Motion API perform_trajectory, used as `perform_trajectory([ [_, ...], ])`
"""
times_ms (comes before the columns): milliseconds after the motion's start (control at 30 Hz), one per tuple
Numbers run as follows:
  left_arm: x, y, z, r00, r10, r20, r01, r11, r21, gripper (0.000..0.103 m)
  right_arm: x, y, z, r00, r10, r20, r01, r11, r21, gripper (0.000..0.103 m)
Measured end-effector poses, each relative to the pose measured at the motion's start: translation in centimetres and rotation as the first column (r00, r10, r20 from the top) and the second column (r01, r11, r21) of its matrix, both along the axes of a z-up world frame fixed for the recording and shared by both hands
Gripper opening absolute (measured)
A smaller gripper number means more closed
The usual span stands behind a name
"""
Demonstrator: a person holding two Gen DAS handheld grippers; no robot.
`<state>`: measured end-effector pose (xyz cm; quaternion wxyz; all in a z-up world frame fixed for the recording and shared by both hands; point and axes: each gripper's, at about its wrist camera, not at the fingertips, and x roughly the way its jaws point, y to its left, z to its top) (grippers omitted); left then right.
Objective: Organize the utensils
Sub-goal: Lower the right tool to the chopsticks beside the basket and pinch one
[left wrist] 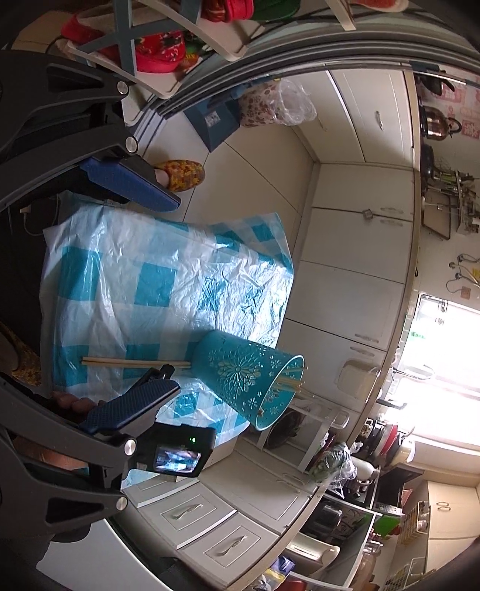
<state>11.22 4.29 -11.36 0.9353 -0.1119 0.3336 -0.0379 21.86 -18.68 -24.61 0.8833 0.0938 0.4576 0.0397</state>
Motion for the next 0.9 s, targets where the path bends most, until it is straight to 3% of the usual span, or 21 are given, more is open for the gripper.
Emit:
perform_trajectory([
  [533, 1.1, -0.9, -1.2, 0.999, -0.017, -0.03, 0.017, 1.0, 0.004, 0.088, 0.3, -1.0, -0.3, 1.0, -0.027, 0.008, 0.027, 0.999, 0.038, 0.021],
  [767, 1.2, -1.0, -1.5, 0.999, -0.023, -0.038, 0.023, 1.0, 0.007, 0.088, 0.8, -0.6, -0.4, 1.0, -0.016, -0.006, 0.016, 0.999, -0.039, 0.02],
  [900, 1.2, -1.3, -1.5, 0.999, -0.028, -0.039, 0.028, 0.999, 0.014, 0.088, 0.6, 0.2, -0.5, 0.999, 0.051, 0.003, -0.05, 0.992, -0.114, 0.017],
])
